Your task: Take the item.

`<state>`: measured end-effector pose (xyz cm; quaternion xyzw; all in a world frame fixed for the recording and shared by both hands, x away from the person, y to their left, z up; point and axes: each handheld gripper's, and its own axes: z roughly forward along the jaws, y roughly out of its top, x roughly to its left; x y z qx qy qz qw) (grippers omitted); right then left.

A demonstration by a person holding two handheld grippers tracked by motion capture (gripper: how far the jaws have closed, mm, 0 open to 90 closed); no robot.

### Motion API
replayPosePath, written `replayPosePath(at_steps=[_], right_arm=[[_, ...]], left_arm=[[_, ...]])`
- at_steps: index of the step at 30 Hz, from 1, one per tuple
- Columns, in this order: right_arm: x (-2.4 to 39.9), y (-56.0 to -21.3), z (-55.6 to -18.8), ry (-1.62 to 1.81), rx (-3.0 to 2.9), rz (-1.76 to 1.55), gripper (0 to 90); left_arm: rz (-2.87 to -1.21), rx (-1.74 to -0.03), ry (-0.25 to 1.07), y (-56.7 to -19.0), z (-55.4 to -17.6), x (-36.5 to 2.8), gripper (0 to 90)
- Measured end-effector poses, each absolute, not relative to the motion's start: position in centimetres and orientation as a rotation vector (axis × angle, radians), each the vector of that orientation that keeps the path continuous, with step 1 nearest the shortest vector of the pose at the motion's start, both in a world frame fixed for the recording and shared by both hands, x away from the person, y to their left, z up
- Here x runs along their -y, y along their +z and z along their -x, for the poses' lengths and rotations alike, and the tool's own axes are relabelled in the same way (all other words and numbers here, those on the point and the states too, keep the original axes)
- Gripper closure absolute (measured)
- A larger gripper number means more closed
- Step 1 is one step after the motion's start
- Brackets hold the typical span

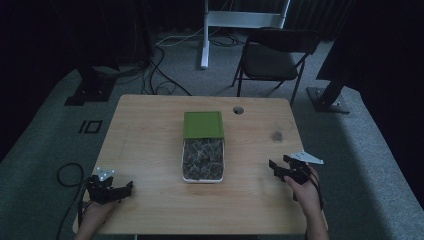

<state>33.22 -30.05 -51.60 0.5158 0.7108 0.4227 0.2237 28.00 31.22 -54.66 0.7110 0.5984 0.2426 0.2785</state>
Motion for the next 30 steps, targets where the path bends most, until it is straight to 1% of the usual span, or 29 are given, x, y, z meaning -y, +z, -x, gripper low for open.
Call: replayPosePath(at_steps=[15, 18, 22, 24, 26, 30], right_arm=[[30.4, -53.4, -31.3, 1.139, -1.983, -1.448, 27.5], [30.5, -53.7, -30.8, 1.126, -2.012, -1.442, 26.0], [30.7, -54.1, -30.3, 1.110, -2.023, -1.442, 26.0], [30.8, -54.2, -30.1, 1.072, -2.033, -1.414, 27.9], [30.8, -54.3, -29.9, 1.073, -2.036, -1.408, 28.0], [30.7, -54.6, -29.5, 1.065, -2.060, -1.400, 22.3]], left_arm=[[-1.908, -1.606, 0.651, -54.7, -28.0, -31.2, 2.3], [-1.903, -1.607, 0.652, -54.7, -28.0, -31.2, 2.3], [-1.908, -1.606, 0.651, -54.7, -28.0, -31.2, 2.3], [-1.908, -1.606, 0.651, -54.7, -28.0, -31.2, 2.3], [-1.903, -1.607, 0.652, -54.7, -28.0, -31.2, 2.3], [-1.903, -1.607, 0.652, -54.7, -28.0, -31.2, 2.3]])
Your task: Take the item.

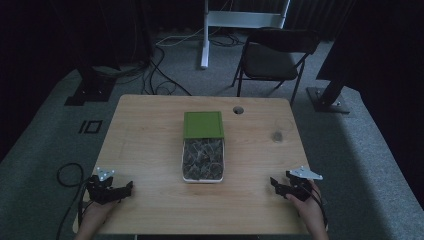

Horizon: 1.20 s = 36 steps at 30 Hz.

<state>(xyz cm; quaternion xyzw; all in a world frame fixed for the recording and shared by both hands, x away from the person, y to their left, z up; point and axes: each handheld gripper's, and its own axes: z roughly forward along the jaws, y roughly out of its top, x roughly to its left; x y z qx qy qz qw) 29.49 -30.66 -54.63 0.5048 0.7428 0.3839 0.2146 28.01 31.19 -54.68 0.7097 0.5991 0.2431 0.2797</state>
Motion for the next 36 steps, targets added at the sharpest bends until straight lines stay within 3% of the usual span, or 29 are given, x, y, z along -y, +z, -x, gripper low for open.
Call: replayPosePath(at_steps=[36], right_arm=[[29.0, -55.1, -27.7, 0.941, -2.182, -1.346, 11.9]], left_arm=[[-1.907, -1.606, 0.653, -54.7, -28.0, -31.2, 2.3]])
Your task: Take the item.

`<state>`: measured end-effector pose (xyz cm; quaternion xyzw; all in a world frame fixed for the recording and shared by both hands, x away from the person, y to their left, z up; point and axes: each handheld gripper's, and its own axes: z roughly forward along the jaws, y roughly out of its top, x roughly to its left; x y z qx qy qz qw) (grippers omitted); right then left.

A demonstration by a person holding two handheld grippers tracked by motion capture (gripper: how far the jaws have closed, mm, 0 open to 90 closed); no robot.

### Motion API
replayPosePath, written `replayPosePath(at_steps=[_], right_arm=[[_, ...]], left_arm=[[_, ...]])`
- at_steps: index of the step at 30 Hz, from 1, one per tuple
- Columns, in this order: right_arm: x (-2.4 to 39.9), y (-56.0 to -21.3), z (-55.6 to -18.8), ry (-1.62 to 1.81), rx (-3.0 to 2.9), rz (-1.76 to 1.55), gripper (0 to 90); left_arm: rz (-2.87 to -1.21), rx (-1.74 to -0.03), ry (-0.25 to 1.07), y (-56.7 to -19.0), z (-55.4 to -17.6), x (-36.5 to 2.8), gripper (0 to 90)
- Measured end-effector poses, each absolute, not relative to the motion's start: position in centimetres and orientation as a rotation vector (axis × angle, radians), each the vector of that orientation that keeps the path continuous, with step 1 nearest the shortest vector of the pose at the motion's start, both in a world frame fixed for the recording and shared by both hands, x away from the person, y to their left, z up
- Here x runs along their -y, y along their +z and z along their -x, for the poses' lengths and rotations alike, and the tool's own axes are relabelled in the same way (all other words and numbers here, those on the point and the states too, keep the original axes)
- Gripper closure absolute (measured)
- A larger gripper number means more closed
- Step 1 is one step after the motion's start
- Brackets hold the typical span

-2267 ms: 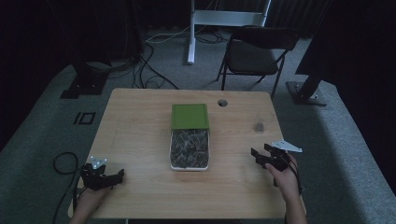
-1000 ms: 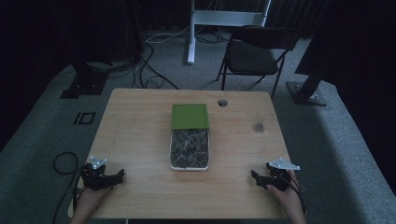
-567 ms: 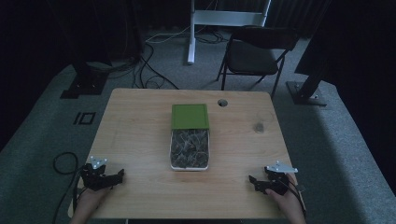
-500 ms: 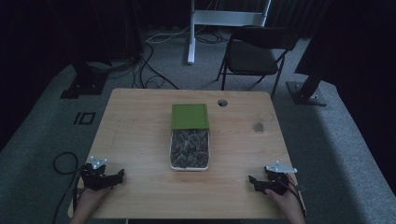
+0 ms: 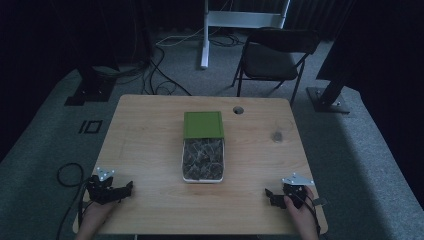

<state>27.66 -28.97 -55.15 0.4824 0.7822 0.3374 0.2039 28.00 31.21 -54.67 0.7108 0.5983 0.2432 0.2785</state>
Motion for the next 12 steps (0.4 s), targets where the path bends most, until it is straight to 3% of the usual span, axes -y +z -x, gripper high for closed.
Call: replayPosePath(at_steps=[12], right_arm=[[28.97, -55.15, -27.66, 0.941, -2.182, -1.345, 11.9]], left_arm=[[-1.856, -1.675, 0.679, -54.68, -28.27, -30.90, 2.3]])
